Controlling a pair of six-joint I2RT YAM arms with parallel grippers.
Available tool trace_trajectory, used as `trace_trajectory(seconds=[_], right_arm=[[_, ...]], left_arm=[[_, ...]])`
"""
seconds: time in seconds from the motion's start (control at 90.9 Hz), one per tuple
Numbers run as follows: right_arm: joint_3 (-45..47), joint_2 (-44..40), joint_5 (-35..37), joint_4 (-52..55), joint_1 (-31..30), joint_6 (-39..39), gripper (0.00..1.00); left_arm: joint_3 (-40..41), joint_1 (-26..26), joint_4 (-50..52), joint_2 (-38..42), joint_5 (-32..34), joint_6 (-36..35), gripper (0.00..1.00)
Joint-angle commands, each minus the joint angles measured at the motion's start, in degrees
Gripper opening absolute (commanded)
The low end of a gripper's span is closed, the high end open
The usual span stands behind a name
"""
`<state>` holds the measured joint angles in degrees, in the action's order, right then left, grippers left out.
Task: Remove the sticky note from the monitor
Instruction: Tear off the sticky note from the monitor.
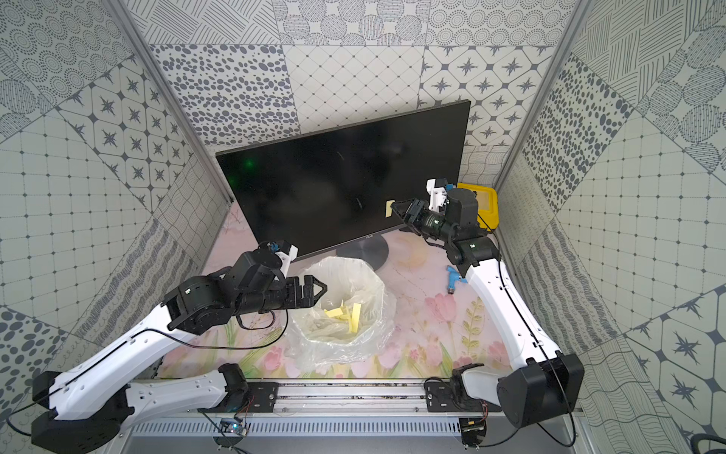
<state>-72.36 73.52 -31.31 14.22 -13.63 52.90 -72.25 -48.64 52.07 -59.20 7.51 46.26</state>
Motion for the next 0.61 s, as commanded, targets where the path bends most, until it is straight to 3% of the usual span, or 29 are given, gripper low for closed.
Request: trace_trajectory(seconds=[0.0, 0.594], right_arm=[[0.62, 1.45, 0.90, -6.92, 0.48, 2.37, 0.40], [-0.93, 7.86, 1.43, -11.20, 0.90, 4.08, 0.33]], left_arm=[[-0.35, -0.31, -0.69, -0.14, -0.01, -1.17, 0.99], [-0.23, -0.37, -0.92, -0.55, 0.01, -1.24, 0.99]])
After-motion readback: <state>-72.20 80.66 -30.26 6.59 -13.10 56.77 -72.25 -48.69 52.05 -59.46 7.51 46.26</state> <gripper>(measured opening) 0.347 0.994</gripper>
